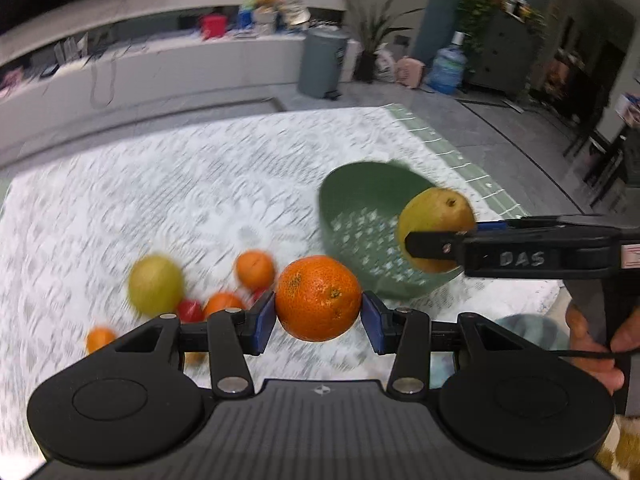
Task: Organize fruits
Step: 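Lift the pear with the right gripper while the left gripper lifts the mandarin, then lower pear and mandarin into the green colander and open both grippers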
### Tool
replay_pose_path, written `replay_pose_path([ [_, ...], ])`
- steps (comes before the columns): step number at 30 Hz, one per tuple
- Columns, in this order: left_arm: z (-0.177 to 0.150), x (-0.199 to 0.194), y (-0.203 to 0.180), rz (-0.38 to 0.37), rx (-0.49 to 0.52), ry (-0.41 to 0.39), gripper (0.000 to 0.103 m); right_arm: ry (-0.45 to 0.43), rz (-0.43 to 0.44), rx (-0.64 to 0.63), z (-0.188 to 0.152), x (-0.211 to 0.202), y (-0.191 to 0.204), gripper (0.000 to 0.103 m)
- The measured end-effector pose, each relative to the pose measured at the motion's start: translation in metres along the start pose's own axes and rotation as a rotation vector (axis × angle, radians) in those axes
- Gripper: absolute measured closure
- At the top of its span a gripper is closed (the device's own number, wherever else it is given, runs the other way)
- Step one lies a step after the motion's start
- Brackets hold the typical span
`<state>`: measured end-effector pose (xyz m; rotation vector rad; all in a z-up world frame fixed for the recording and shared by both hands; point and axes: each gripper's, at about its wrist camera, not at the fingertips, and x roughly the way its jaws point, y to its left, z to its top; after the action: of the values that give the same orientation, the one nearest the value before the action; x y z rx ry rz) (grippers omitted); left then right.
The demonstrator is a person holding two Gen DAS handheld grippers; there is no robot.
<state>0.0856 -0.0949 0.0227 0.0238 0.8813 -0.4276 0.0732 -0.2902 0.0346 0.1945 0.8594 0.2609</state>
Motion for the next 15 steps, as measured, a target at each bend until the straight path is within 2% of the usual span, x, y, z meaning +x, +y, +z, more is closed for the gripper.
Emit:
replay_pose_path([
  [8, 0.029, 0.044, -0.036, -0.053, 0.105, 0.036, 0.051, 0.091, -0.106, -0.13, 0.016, 0.013, -0.045, 0.044],
  [15, 0.038, 0.077, -0.052, -0.062, 0.2, 0.102, 0.051, 0.19, -0.115, -0.232, 0.025, 0.035, -0.07, 0.044],
])
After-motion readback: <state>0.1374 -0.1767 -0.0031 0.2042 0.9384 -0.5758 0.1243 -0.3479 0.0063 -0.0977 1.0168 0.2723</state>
